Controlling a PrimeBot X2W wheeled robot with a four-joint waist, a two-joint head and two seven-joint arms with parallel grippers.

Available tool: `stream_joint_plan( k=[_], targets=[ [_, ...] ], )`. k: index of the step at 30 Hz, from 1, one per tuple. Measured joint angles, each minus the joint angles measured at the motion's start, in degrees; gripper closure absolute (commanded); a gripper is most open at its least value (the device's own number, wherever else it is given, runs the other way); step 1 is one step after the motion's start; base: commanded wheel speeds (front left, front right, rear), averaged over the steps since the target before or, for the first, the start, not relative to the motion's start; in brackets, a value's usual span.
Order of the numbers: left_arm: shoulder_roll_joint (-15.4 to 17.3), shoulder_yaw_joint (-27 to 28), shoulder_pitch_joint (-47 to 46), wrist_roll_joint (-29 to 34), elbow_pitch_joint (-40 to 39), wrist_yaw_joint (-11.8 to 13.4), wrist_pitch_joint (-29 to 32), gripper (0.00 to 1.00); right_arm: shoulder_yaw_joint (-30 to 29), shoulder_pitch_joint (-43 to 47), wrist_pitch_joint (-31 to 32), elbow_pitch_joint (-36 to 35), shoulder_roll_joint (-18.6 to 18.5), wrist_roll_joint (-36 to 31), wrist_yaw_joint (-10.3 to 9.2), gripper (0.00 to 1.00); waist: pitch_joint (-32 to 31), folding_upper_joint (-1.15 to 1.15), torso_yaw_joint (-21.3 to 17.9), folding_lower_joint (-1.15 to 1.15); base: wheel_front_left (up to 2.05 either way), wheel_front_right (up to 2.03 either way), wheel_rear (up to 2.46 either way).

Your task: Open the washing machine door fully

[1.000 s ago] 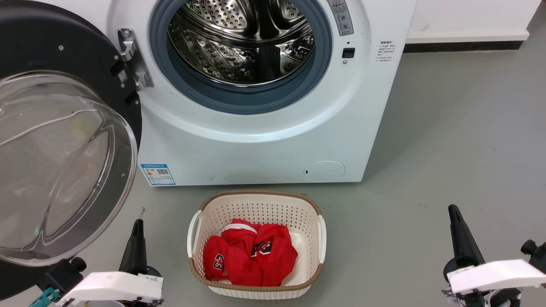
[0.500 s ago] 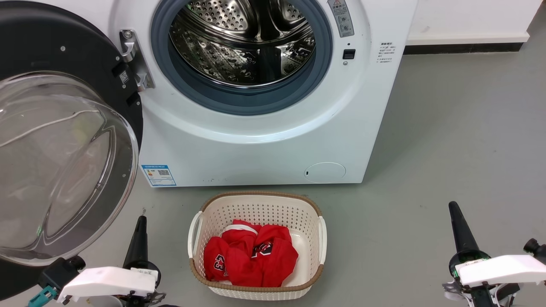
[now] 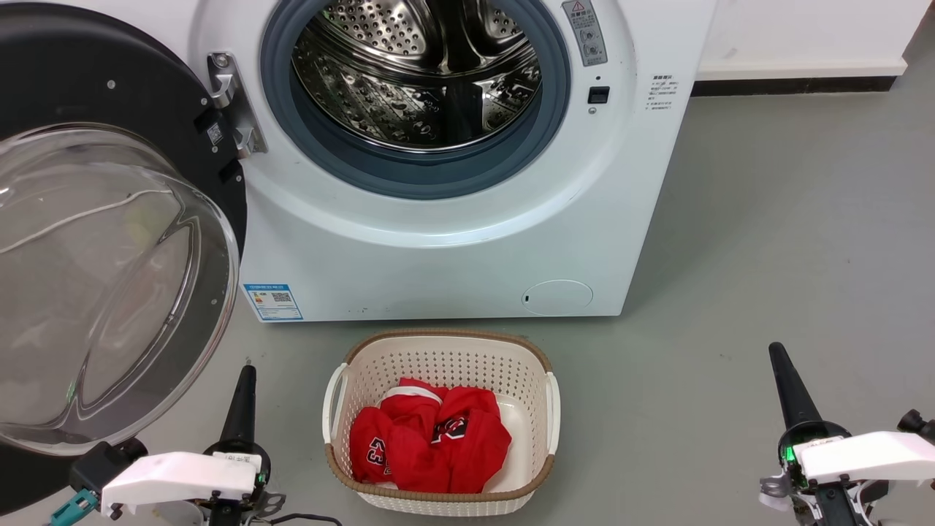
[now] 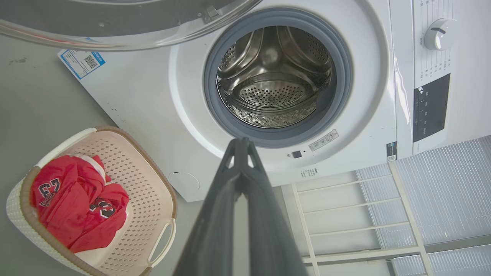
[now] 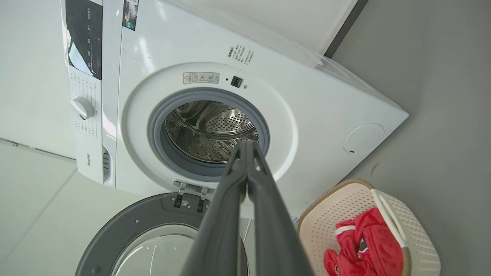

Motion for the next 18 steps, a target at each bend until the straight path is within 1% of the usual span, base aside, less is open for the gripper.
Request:
stream_joint_plan(
  k=[18],
  targets=[
    [0.03,0.2,-1.32,-9.79,1.36,-0.24,2.32,1.0,-0.81,-1.14,2.23,1.22,0.01,9.66,0.0,1.0,-0.32,0.0,0.17,0.0,0.0,0.0,0.0]
  ],
)
